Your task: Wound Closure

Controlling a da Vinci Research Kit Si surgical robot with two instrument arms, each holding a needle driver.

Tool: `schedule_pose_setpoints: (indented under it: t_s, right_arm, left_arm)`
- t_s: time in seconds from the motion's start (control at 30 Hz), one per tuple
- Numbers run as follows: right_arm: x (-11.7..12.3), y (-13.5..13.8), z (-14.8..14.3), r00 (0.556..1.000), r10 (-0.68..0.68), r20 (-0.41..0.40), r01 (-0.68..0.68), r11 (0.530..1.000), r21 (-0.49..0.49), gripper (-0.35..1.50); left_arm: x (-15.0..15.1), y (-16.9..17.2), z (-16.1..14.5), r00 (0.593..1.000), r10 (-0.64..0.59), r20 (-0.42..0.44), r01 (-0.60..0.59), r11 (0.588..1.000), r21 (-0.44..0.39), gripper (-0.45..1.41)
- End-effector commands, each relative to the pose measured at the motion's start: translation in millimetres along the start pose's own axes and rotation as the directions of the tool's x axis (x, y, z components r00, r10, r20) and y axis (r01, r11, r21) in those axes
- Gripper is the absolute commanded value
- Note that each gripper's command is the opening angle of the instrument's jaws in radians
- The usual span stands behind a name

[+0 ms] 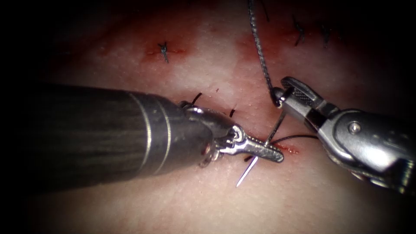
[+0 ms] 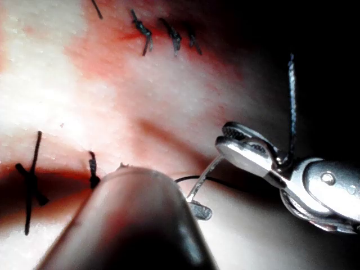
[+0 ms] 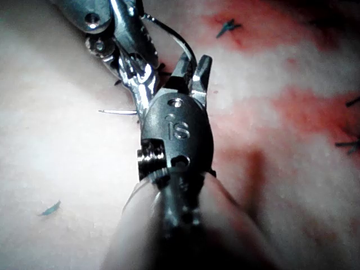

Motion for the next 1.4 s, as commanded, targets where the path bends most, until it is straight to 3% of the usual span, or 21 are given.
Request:
schedule_pose_setpoints:
  t_s: [0.03, 0.07, 0.1, 0.2, 0.23, 0.47, 0.53, 0.57, 0.6, 0.63, 0.7, 0.77, 0.93, 1.2, 1.4]
  right_arm:
    - [-0.5, -0.2, 0.4, 1.000, -0.010, 0.008, 0.009, 1.000, 0.018, -0.35]
    - [-0.5, -0.2, 0.4, 1.000, -0.010, 0.008, 0.009, 1.000, 0.018, -0.35]
    - [-0.6, 0.3, 0.3, 1.000, -0.024, 0.008, 0.023, 0.999, 0.041, -0.35]
    - [-0.6, 1.0, 0.3, 0.997, -0.077, -0.005, 0.078, 0.995, 0.065, -0.35]
    - [-0.7, 1.7, 0.5, 0.993, -0.114, -0.017, 0.115, 0.989, 0.095, -0.35]
    - [-1.6, 4.3, 1.4, 0.989, -0.117, -0.087, 0.128, 0.982, 0.141, -0.35]
    - [-2.1, 4.9, 1.9, 0.985, -0.121, -0.124, 0.140, 0.977, 0.162, -0.35]
    - [-2.6, 5.3, 2.5, 0.980, -0.133, -0.150, 0.162, 0.966, 0.200, -0.35]
    - [-2.6, 5.3, 2.5, 0.980, -0.133, -0.150, 0.162, 0.966, 0.200, -0.35]
    - [-3.0, 5.6, 3.0, 0.971, -0.155, -0.181, 0.193, 0.956, 0.219, -0.35]
    - [-3.4, 5.8, 3.4, 0.960, -0.164, -0.227, 0.217, 0.948, 0.234, -0.35]
    - [-3.6, 6.0, 3.8, 0.942, -0.194, -0.274, 0.262, 0.934, 0.241, -0.35]
    - [-4.4, 6.0, 4.4, 0.892, -0.277, -0.358, 0.374, 0.897, 0.235, -0.35]
    - [-5.5, 5.8, 4.6, 0.816, -0.380, -0.435, 0.496, 0.847, 0.191, -0.35]
    - [-5.5, 5.8, 4.6, 0.779, -0.397, -0.485, 0.508, 0.854, 0.116, -0.35]
  left_arm:
    - [-0.1, -0.6, 0.6, 1.000, 0.030, 0.002, -0.030, 1.000, -0.008, 0.83]
    - [-0.1, -0.6, 0.6, 1.000, 0.030, 0.002, -0.030, 1.000, -0.008, 0.83]
    - [-0.1, -0.6, 0.6, 0.997, 0.082, -0.003, -0.082, 0.997, 0.006, 1.19]
    - [-0.2, -0.6, 0.4, 0.987, 0.157, -0.015, -0.157, 0.987, 0.039, 1.28]
    - [-0.2, -0.6, 0.3, 0.973, 0.230, -0.001, -0.229, 0.971, 0.062, 1.40]
    - [-0.7, -0.9, -0.5, 0.903, 0.420, 0.087, -0.428, 0.893, 0.140, 1.40]
    - [-1.2, -1.2, -0.6, 0.873, 0.473, 0.120, -0.487, 0.859, 0.155, 1.40]
    - [-1.9, -1.5, -0.4, 0.836, 0.527, 0.150, -0.547, 0.821, 0.163, 1.40]
    - [-1.9, -1.5, -0.4, 0.836, 0.527, 0.150, -0.547, 0.821, 0.163, 1.40]
    - [-2.8, -2.0, 0.0, 0.795, 0.581, 0.174, -0.606, 0.778, 0.168, 1.40]
    - [-3.7, -2.4, 0.4, 0.761, 0.621, 0.188, -0.648, 0.742, 0.171, 1.38]
    - [-4.4, -2.8, 0.8, 0.750, 0.632, 0.193, -0.661, 0.730, 0.176, 1.26]
    - [-5.9, -3.9, 1.9, 0.689, 0.692, 0.214, -0.724, 0.665, 0.181, 1.25]
    - [-6.6, -5.1, 2.4, 0.656, 0.720, 0.226, -0.755, 0.631, 0.179, 1.09]
    - [-6.8, -5.8, 2.6, 0.651, 0.714, 0.258, -0.759, 0.626, 0.182, 1.09]
